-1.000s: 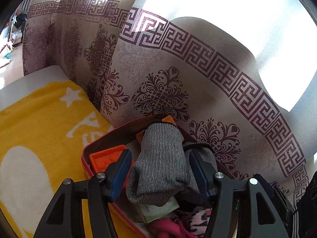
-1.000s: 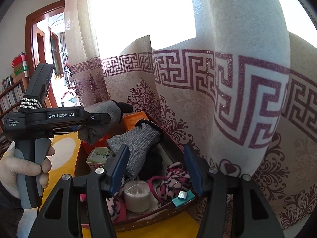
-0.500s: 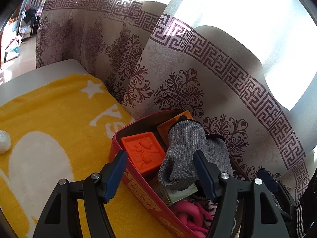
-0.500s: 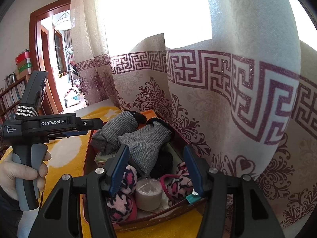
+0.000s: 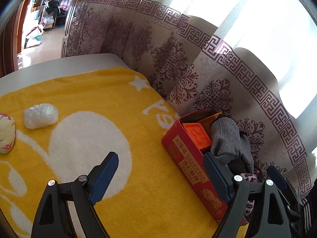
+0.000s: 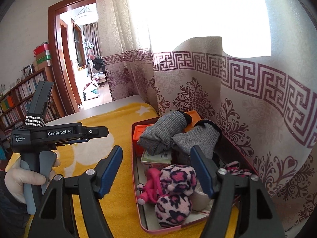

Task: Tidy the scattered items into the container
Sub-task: 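Lower the grey sock into the red tin and open the left gripper, then move both grippers back from the tin toward the sock ball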

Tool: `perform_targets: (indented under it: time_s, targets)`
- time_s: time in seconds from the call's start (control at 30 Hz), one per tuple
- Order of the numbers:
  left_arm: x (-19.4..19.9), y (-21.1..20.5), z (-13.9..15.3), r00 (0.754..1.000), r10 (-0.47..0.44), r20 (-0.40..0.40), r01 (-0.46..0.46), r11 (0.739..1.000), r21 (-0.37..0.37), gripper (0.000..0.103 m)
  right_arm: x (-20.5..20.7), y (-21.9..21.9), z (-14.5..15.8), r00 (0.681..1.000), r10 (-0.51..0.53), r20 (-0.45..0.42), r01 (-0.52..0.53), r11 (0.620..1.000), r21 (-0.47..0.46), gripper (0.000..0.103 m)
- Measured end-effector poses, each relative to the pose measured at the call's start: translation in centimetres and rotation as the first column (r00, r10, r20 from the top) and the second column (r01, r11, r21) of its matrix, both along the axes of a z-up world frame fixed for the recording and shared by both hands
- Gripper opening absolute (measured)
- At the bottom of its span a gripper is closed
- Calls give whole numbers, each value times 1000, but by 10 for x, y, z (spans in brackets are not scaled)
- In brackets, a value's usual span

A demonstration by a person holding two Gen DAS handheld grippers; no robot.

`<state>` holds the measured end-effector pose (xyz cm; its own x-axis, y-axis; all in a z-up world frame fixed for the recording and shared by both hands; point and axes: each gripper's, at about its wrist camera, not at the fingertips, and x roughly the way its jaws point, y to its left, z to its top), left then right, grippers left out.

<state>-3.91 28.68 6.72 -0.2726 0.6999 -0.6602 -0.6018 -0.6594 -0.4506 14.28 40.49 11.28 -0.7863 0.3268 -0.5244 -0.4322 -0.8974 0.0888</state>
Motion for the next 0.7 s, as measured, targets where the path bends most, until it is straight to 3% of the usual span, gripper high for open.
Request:
perform_targets:
  time_s: [0.4,0.7]
  targets:
    - [-36,-105,-16,977,210,33,-209,977,-30,89,-58,-46,-15,983,163,79,-158,985,-66,78]
    - [-60,-178,-26,920,391,-9,-391,917,-77,89,-84,-59,-31,969,209,131,-194,974,-117,78]
